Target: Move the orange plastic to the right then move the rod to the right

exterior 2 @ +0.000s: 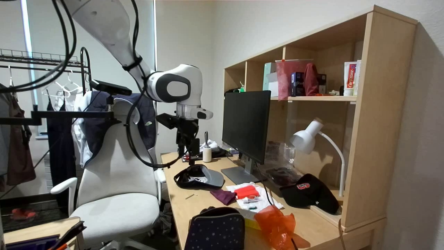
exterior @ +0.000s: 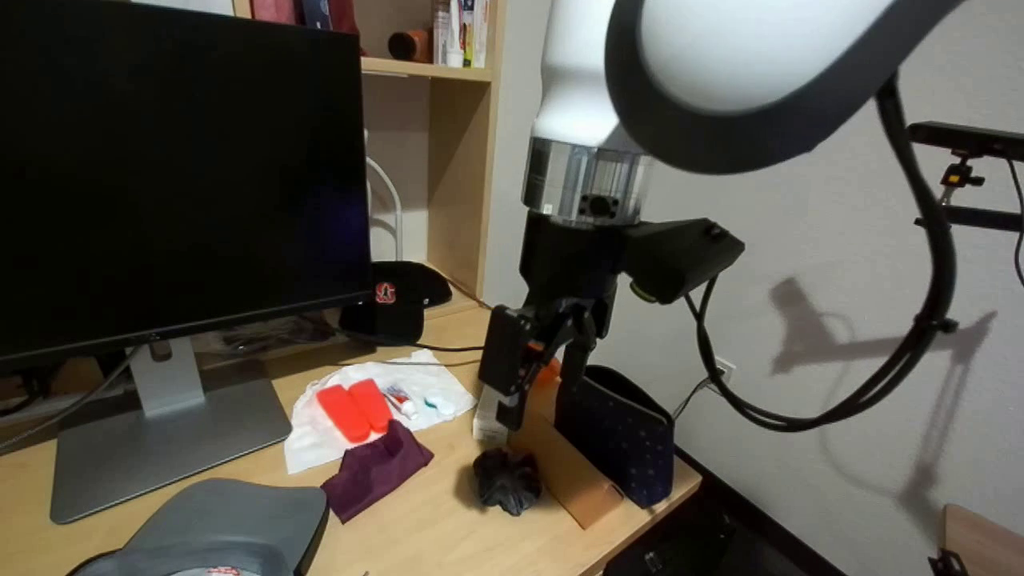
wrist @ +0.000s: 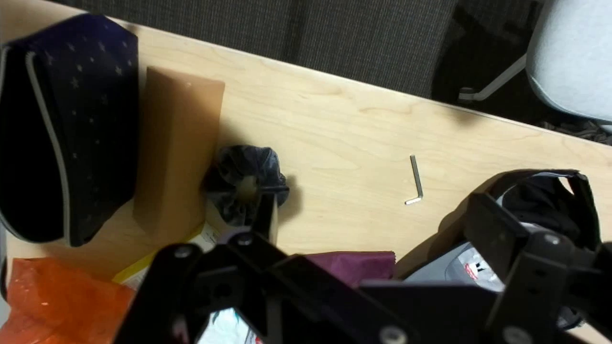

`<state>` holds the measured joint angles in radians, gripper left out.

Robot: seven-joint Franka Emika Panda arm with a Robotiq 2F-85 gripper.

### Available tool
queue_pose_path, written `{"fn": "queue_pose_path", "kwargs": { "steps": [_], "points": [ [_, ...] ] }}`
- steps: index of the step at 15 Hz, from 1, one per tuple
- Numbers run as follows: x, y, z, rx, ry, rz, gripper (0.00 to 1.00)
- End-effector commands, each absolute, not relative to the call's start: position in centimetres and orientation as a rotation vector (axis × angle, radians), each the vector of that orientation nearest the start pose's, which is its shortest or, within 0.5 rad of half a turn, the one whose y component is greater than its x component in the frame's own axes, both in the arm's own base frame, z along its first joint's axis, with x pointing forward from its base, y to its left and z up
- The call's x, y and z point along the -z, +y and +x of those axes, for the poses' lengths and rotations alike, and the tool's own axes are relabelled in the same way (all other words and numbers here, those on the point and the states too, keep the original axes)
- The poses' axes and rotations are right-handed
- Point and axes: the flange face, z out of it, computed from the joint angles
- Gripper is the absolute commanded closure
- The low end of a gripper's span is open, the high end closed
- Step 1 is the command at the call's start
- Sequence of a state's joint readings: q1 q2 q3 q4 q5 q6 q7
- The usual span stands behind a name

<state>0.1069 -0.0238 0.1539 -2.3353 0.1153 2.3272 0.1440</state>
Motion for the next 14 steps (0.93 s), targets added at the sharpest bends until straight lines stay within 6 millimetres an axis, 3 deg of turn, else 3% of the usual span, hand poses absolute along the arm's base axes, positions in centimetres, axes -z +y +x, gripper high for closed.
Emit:
{"fn": "queue_pose_path", "kwargs": {
  "steps": [1,6,14],
  "points": [
    [-37.3,12.6,46.2,-0.044,0.073,-3.072,0.0],
    [-39.0,12.1,45.6,-0.103,0.172,-3.072,0.0],
    [-38.7,12.2,46.3,-0.081,0.124,-3.076,0.0]
  ]
}}
